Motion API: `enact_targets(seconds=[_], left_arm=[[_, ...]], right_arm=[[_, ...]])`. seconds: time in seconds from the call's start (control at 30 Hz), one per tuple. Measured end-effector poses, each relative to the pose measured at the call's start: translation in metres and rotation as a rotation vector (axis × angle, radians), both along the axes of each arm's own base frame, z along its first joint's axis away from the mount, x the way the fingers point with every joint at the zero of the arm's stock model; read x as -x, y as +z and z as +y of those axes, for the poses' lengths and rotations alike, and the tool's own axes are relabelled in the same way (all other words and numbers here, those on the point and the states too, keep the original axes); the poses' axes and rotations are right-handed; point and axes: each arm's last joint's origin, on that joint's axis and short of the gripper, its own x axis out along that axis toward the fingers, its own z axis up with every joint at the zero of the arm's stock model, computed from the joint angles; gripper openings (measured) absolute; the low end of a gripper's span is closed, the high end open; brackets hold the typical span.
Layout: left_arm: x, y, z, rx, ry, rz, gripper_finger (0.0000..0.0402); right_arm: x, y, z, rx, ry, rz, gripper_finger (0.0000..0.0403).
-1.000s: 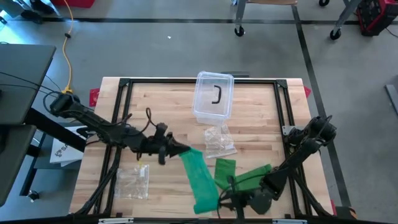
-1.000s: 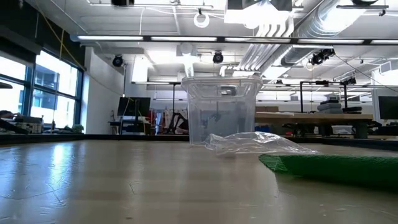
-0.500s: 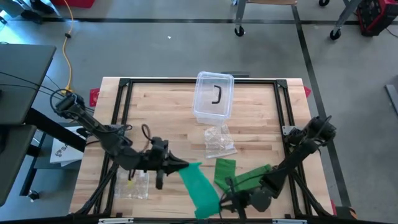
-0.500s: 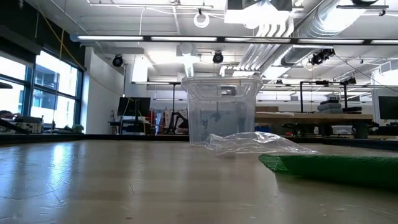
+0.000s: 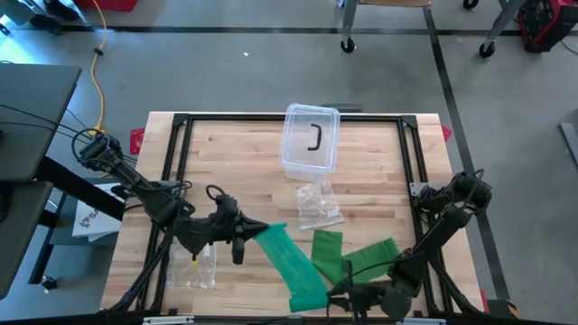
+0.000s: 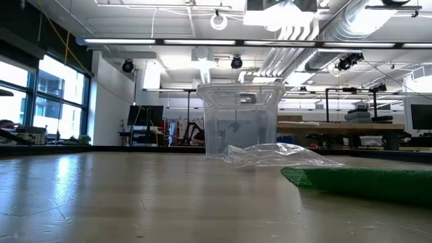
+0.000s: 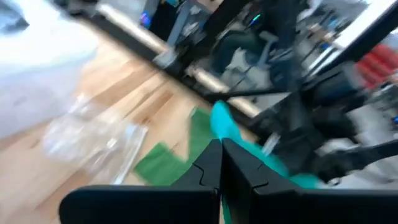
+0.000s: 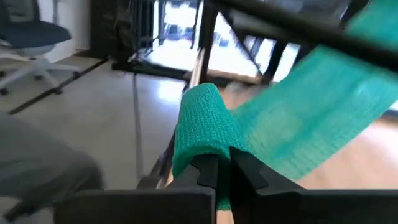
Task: Roll bandage
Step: Roll the blue bandage
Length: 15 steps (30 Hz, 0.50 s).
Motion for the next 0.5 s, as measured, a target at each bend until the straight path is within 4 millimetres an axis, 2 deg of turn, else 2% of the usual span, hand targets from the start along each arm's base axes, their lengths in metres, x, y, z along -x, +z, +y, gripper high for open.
enact_targets(seconds=[0.17,0.27,0.4,0.5], left_arm=[[0.0,-0.018,0.0,0.024,0.037,0.112,0.0],[0.0,-0.021,-0.001,0.036,0.032,0.132,0.0],[-0.003,-0.019,0.0,0.037,0.029,0.115,0.0],[-0.007,-0.01,-0.003,0.035,-0.016,0.041,0.0]], right_arm=[[0.007,0.011,0.007,0.128,-0.008,-0.106,0.0004],[0.007,0.011,0.007,0.139,-0.008,-0.114,0.0004],[0.005,0.007,0.006,0.1,0.026,-0.071,0.0004],[0.0,0.0,0.0,0.058,0.024,-0.003,0.0004]])
